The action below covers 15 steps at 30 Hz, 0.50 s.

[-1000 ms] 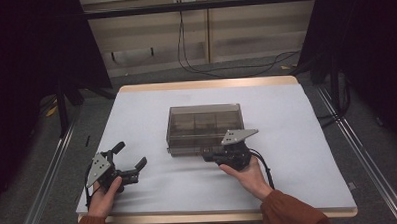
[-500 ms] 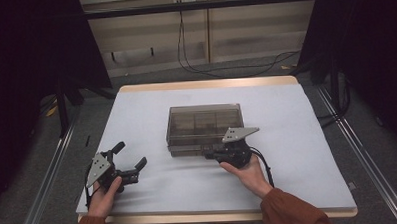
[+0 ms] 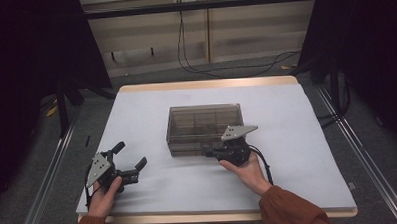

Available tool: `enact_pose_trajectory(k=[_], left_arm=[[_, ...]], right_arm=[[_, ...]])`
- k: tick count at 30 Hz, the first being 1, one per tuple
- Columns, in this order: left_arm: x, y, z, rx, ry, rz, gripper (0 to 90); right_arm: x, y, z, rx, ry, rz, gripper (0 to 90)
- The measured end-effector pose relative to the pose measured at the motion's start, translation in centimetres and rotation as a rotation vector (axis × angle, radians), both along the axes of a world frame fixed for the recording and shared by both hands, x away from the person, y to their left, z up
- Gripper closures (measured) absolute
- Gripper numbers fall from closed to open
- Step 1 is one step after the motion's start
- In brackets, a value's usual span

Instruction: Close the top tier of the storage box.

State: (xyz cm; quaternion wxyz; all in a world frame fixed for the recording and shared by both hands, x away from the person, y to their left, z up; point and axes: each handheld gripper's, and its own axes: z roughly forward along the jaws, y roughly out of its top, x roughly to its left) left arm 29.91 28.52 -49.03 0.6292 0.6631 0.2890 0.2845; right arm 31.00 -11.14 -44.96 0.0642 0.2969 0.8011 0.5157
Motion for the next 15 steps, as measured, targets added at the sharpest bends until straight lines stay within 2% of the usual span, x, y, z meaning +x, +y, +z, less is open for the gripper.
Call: enact_pose_trajectory(k=[15], left_arm=[[0.0,-0.01,0.0,0.0,-0.002,-0.001,0.8]], right_arm=[[0.67,-0.13,0.11,-0.001,-0.003,-0.015,90.0]])
